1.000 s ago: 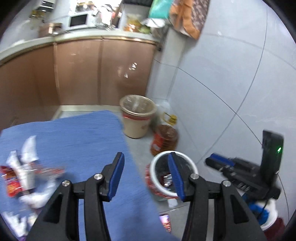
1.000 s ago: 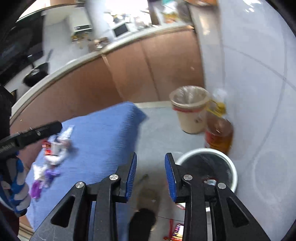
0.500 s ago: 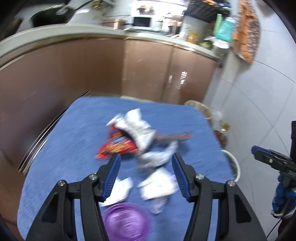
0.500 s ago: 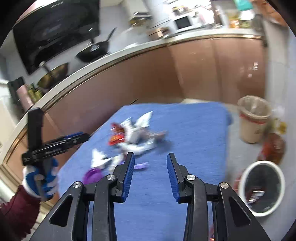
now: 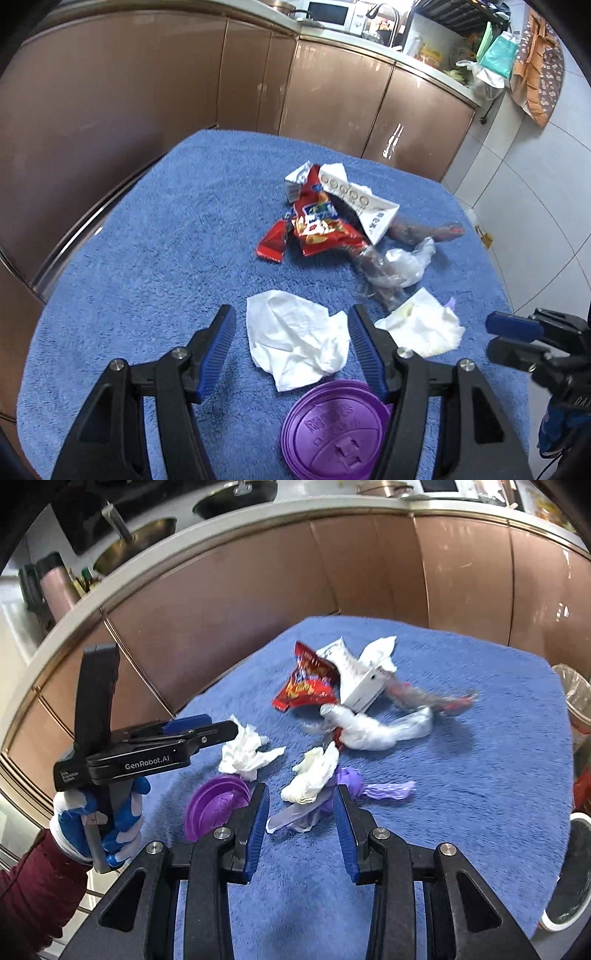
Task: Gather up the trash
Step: 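Move both open tools back over the towel, then grasp a white tissue with the left tool while the right tool grasps another tissue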
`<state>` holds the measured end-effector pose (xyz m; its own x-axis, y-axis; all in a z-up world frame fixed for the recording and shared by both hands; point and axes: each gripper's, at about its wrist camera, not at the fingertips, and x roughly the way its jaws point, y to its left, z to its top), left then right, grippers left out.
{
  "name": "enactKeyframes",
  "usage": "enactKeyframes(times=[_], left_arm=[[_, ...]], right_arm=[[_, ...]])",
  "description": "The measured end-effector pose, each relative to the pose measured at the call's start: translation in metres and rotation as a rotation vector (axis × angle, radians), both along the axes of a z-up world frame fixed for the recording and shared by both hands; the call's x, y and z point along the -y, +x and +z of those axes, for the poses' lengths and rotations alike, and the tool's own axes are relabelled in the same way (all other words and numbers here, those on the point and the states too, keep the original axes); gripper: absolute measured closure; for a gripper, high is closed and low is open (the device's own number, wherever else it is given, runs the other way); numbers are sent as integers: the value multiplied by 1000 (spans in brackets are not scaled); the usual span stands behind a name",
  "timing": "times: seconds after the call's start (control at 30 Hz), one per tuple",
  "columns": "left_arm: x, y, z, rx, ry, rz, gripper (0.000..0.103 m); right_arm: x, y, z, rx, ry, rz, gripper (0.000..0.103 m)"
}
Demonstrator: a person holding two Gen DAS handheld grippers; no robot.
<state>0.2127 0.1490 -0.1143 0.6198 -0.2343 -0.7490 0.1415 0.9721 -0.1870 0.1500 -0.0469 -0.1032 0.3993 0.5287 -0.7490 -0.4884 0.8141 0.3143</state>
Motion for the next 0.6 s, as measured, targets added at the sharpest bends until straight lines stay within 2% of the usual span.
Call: enactKeyframes(times=[0.13,0.23,0.3,0.33,0.4,0.5,0.6], left_arm=[[1,4,-11,-12,-12,-15,42],[0,6,-14,-10,-28,-20,45],[-1,8,-14,-13,-38,-22,63],[-3,9,-15,-17,-48,-22,68],[-5,11,-16,-24,-62,-25,85],[-7,11,-14,-18,-73,-21,97],[-9,10,-9,-3,-90,-9,100]], right_arm=[[-9,7,-12,-36,-18,0,67],[-11,11,-16,-52,-19,-6,75],[-11,13,-17,-52,-20,-10,90],[-12,14,-17,-50,-21,-9,93],[-12,15,-16,-44,-27,-7,97],[-10,15,-14,-36,-16,-7,100],[-6,16,-6,-21,11,-11,100]])
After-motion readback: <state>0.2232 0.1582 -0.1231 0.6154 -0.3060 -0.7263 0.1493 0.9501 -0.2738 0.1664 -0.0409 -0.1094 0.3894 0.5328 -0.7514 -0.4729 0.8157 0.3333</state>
